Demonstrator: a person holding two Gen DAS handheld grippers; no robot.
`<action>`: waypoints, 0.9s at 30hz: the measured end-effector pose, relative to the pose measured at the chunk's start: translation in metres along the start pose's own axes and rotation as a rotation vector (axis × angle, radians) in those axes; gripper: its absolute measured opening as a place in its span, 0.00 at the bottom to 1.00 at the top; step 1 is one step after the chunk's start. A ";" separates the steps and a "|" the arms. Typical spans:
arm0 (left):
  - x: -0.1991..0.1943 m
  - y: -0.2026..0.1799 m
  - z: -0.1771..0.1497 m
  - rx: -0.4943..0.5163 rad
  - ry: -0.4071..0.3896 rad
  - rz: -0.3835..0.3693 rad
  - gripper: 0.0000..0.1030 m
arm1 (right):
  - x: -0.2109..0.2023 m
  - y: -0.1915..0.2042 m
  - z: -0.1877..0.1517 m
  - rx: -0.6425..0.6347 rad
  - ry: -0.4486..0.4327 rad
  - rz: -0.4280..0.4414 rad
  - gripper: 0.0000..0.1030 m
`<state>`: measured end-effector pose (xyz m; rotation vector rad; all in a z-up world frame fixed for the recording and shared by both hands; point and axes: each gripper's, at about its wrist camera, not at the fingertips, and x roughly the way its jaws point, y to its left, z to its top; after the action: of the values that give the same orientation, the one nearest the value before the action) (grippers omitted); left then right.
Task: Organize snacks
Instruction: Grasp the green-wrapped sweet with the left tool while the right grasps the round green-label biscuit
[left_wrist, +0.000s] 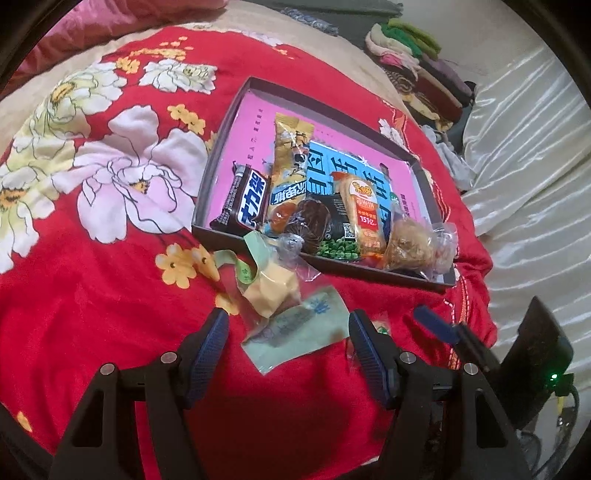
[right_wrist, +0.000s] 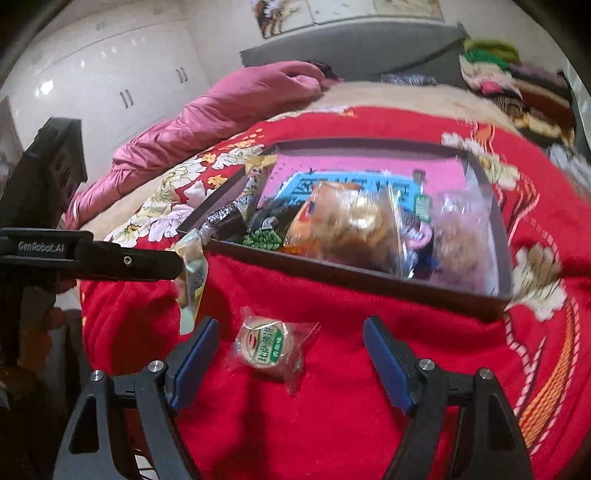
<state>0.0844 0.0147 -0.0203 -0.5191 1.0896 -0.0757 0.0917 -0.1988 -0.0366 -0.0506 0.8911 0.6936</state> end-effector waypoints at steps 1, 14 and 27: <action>0.001 0.001 0.000 -0.012 0.003 -0.006 0.67 | 0.002 0.000 0.000 0.009 0.008 0.003 0.77; 0.021 0.017 0.008 -0.138 0.030 -0.043 0.67 | 0.037 0.028 -0.007 -0.117 0.078 -0.082 0.59; 0.044 0.015 0.016 -0.200 0.038 -0.037 0.46 | 0.030 0.019 -0.002 -0.180 0.070 -0.085 0.42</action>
<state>0.1160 0.0202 -0.0577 -0.7200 1.1306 -0.0092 0.0923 -0.1681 -0.0552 -0.2735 0.8864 0.6942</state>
